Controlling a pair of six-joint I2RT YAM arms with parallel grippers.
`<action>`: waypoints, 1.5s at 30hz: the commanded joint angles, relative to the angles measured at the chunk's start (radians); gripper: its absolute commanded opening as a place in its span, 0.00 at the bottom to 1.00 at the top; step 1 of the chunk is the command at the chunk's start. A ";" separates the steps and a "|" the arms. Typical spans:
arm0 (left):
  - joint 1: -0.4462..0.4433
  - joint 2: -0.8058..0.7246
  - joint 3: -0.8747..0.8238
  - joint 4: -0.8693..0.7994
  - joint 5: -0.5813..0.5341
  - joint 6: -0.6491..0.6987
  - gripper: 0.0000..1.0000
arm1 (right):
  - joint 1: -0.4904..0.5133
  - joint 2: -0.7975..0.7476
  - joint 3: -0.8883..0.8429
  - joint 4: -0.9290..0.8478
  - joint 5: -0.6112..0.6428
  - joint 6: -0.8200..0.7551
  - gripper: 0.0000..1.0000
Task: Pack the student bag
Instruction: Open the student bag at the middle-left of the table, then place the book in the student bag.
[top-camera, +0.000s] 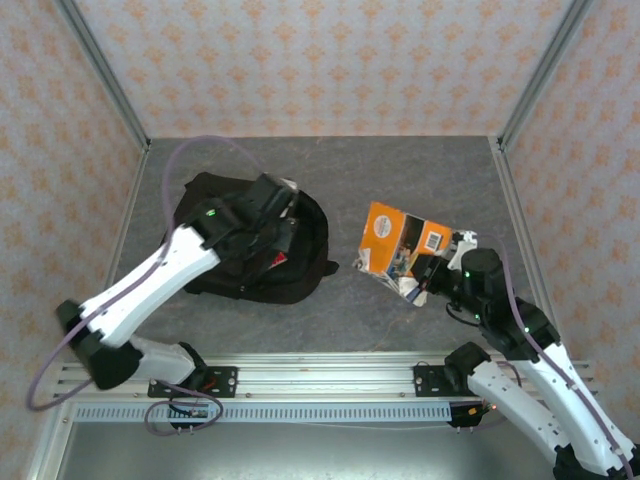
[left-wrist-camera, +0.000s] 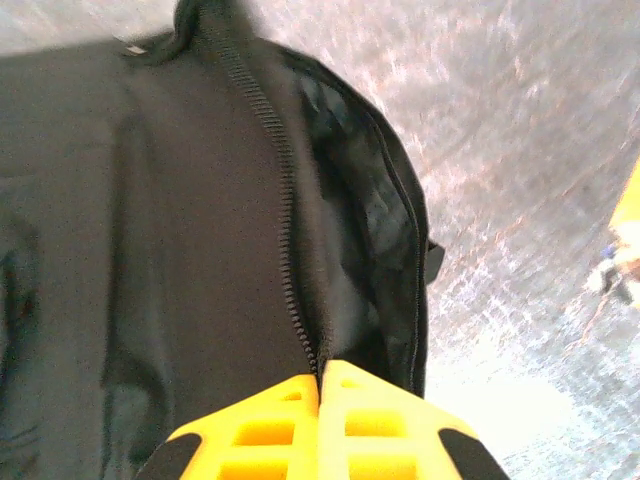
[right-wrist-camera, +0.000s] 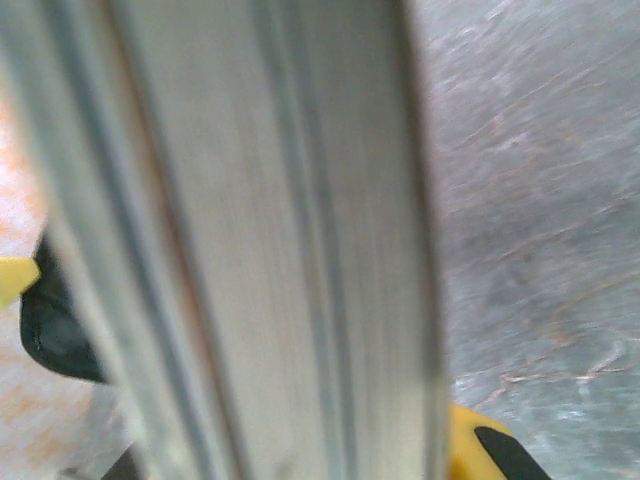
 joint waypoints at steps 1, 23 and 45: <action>0.008 -0.122 -0.046 -0.002 -0.102 -0.056 0.00 | 0.000 0.044 0.041 0.200 -0.185 0.081 0.00; 0.013 -0.422 -0.129 0.052 -0.234 -0.083 0.00 | 0.187 0.476 -0.116 0.933 -0.351 0.712 0.00; 0.013 -0.501 -0.222 0.122 -0.158 -0.103 0.00 | 0.360 1.138 0.160 1.274 -0.166 0.768 0.00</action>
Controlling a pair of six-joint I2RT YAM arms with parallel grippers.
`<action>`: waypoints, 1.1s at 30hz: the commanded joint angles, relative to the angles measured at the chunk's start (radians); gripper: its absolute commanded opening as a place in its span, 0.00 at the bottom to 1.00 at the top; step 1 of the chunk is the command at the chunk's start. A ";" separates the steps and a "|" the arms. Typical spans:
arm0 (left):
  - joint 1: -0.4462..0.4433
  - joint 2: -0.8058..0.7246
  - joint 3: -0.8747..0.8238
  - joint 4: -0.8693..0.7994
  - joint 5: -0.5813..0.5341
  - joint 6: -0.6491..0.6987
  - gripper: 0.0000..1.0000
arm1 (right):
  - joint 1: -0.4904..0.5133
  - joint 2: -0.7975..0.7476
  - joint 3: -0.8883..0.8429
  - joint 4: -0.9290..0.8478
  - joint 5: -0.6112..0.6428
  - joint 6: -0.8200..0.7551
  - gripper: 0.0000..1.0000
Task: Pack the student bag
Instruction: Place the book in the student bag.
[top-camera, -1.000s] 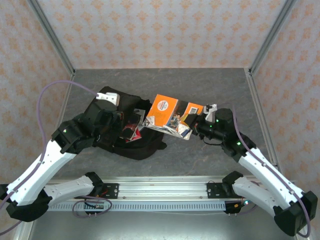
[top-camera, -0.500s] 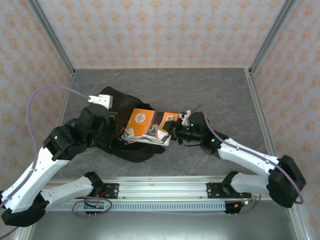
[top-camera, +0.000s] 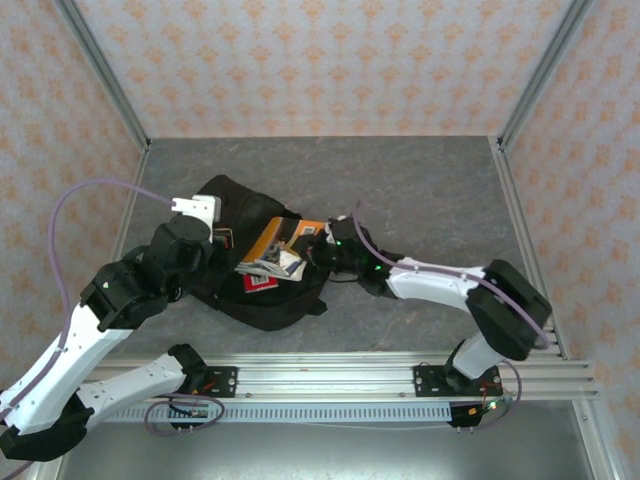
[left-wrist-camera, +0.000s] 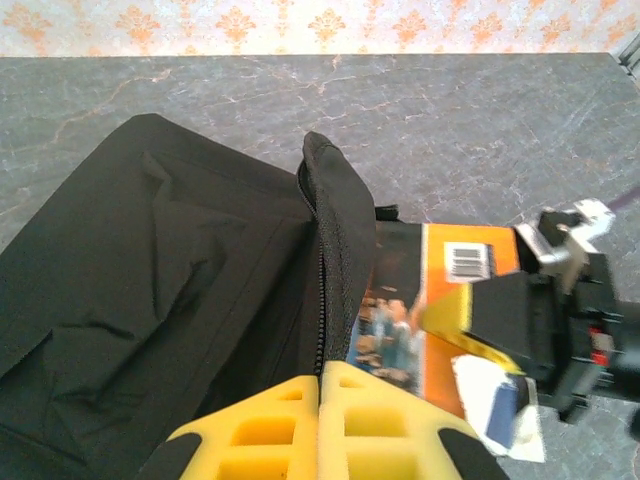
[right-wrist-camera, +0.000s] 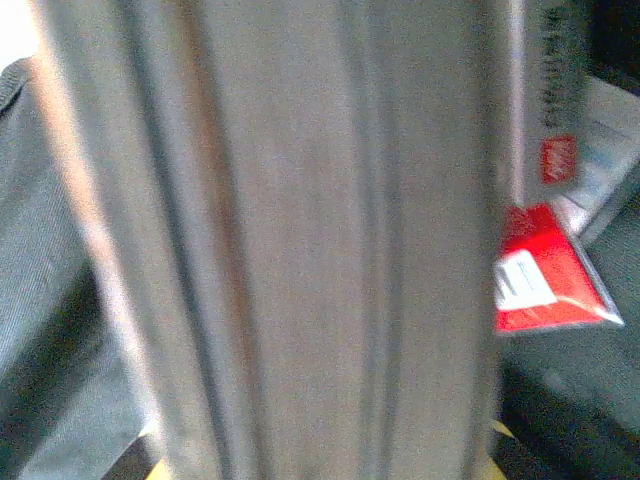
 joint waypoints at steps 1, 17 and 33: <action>0.005 -0.014 -0.004 0.095 0.008 -0.024 0.00 | 0.024 0.122 0.091 0.190 0.041 0.018 0.00; 0.006 -0.016 -0.046 0.091 -0.011 -0.020 0.00 | 0.098 0.528 0.602 -0.106 0.078 -0.183 0.48; 0.013 -0.032 -0.130 0.120 0.022 -0.060 0.00 | 0.078 0.010 0.180 -0.321 0.255 -0.530 0.69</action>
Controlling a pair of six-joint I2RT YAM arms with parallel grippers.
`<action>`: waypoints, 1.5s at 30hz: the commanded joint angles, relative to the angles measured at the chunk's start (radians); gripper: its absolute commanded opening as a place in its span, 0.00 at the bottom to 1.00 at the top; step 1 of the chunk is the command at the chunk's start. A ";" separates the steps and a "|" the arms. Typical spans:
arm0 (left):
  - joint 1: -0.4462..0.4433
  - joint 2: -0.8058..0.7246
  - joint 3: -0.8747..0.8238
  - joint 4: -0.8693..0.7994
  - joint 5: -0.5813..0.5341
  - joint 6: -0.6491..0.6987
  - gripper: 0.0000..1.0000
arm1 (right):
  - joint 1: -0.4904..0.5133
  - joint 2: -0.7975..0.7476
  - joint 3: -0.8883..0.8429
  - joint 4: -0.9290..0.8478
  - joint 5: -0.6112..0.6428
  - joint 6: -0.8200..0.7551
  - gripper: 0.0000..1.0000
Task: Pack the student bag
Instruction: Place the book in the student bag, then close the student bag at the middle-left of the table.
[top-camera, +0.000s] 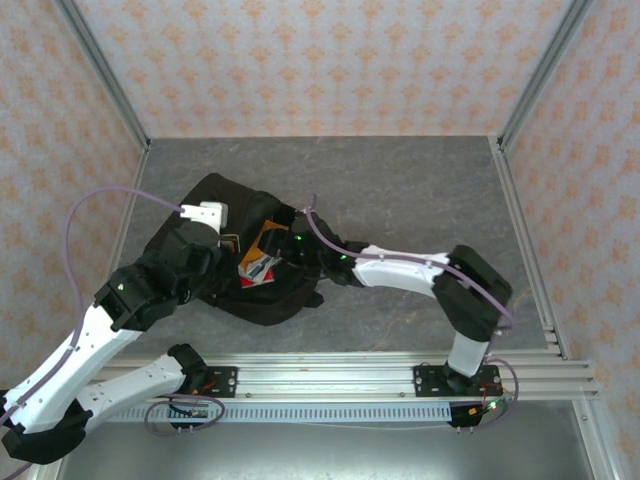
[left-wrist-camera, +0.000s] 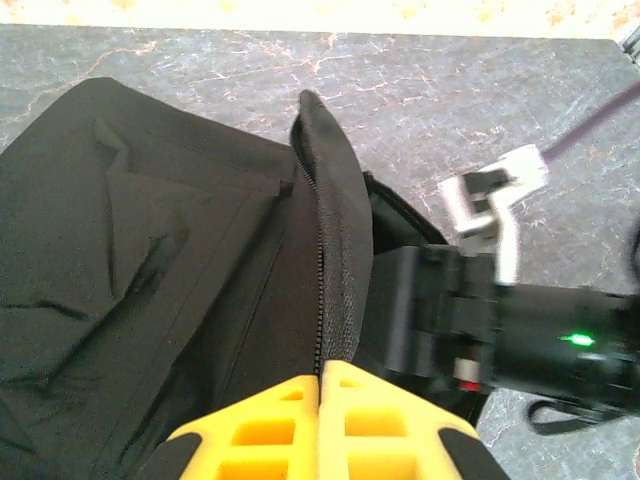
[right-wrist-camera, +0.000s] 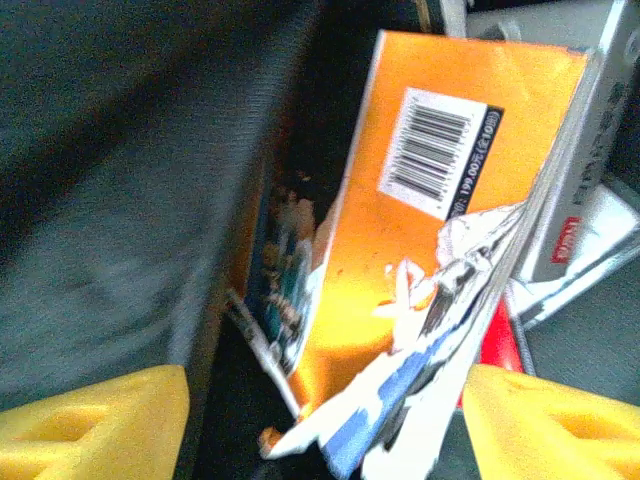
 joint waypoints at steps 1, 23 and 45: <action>0.009 -0.009 -0.019 0.049 0.005 -0.033 0.00 | -0.005 -0.152 -0.079 -0.064 0.107 -0.123 0.67; 0.010 0.282 -0.099 0.242 0.205 -0.143 0.00 | -0.053 -0.721 -0.253 -0.333 0.244 -0.578 0.25; 0.047 -0.158 -0.013 -0.137 -0.184 -0.166 0.77 | 0.219 -0.405 0.018 -0.542 0.059 -0.726 0.25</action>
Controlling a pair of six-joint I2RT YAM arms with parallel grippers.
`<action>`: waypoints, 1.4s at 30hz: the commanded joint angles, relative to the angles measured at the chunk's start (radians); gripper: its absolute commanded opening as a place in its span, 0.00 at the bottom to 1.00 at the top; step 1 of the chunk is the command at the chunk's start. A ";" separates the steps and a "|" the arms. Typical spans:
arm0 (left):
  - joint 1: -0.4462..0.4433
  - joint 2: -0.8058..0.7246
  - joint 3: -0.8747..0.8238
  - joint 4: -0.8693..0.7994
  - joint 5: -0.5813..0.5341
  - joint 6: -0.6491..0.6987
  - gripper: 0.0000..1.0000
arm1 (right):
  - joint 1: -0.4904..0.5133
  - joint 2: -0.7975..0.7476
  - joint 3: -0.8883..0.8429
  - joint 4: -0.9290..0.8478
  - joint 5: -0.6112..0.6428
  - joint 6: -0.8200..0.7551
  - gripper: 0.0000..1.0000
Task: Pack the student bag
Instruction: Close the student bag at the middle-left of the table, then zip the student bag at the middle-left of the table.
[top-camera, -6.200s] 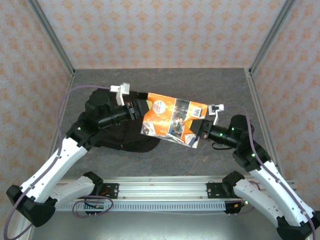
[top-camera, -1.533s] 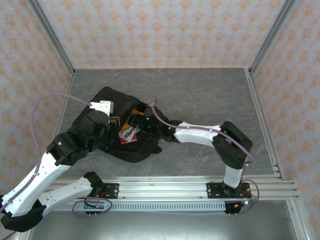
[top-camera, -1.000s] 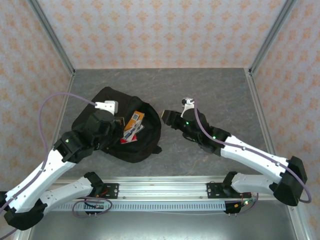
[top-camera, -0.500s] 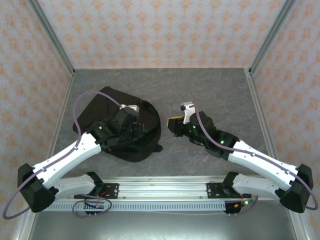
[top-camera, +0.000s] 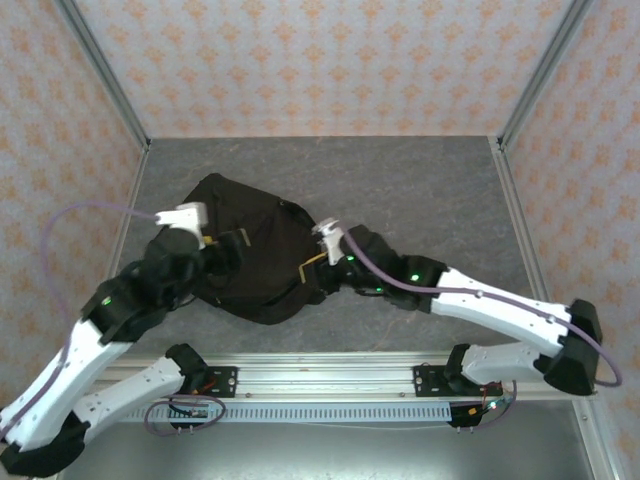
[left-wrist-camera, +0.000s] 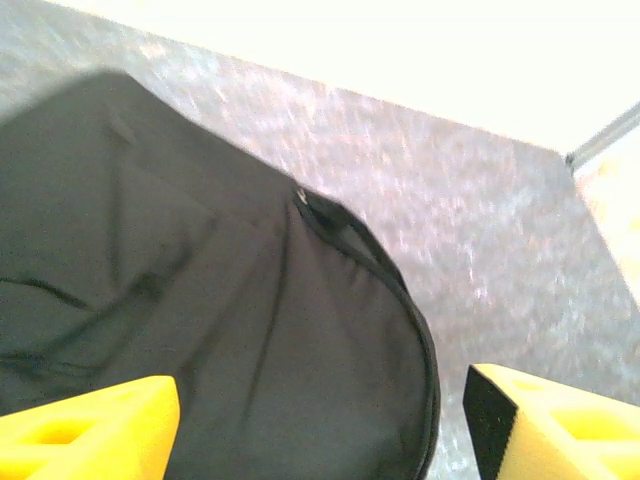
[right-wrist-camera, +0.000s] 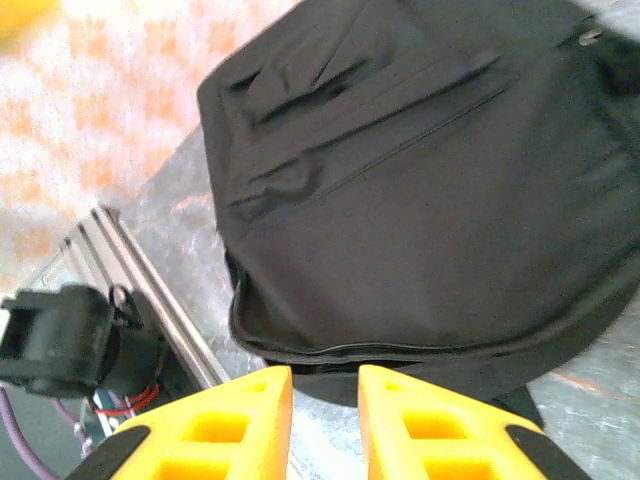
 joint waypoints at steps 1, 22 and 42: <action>0.006 -0.061 0.010 -0.184 -0.188 0.006 0.77 | 0.112 0.109 0.095 -0.079 0.045 -0.060 0.25; 0.007 -0.172 -0.079 -0.350 -0.275 -0.214 0.79 | 0.246 0.817 0.751 -0.400 0.282 -0.101 0.32; 0.322 -0.042 -0.474 0.116 0.321 -0.469 0.71 | -0.008 0.464 0.244 -0.059 0.124 0.035 0.27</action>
